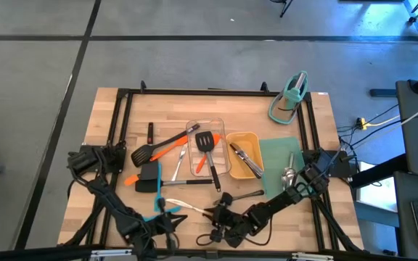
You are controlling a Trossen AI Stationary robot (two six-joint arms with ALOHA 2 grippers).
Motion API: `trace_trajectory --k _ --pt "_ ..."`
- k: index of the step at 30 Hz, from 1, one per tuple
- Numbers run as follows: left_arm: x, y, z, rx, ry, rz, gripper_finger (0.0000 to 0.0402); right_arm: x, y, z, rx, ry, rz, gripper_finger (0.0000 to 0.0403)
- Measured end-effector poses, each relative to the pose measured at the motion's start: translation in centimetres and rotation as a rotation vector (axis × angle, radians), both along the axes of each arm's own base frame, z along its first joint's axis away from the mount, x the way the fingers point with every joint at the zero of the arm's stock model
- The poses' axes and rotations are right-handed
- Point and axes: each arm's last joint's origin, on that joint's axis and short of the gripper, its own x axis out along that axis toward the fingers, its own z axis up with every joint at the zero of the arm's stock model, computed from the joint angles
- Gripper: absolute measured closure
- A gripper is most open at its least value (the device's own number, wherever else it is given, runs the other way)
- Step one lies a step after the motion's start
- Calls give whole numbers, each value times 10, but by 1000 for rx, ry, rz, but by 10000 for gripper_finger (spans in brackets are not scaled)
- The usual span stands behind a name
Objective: Pick & Place Kitchen Items
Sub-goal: Put the orange table knife into the yellow bin
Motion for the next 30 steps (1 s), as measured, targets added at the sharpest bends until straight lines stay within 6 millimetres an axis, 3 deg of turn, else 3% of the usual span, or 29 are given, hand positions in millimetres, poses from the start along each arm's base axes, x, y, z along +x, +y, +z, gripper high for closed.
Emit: trace_trajectory --k 5,16,22,30 --pt "3 9 -6 -6 138 -26 400 -1 1 0 15 -9 -20 331" --pt "3 19 -11 61 238 -28 393 4 5 10 -56 12 10 333" --pt "13 23 -12 65 325 -92 329 3 5 11 -53 39 2 333" --pt "24 27 -8 120 258 -73 227 6 8 15 -71 37 5 333"
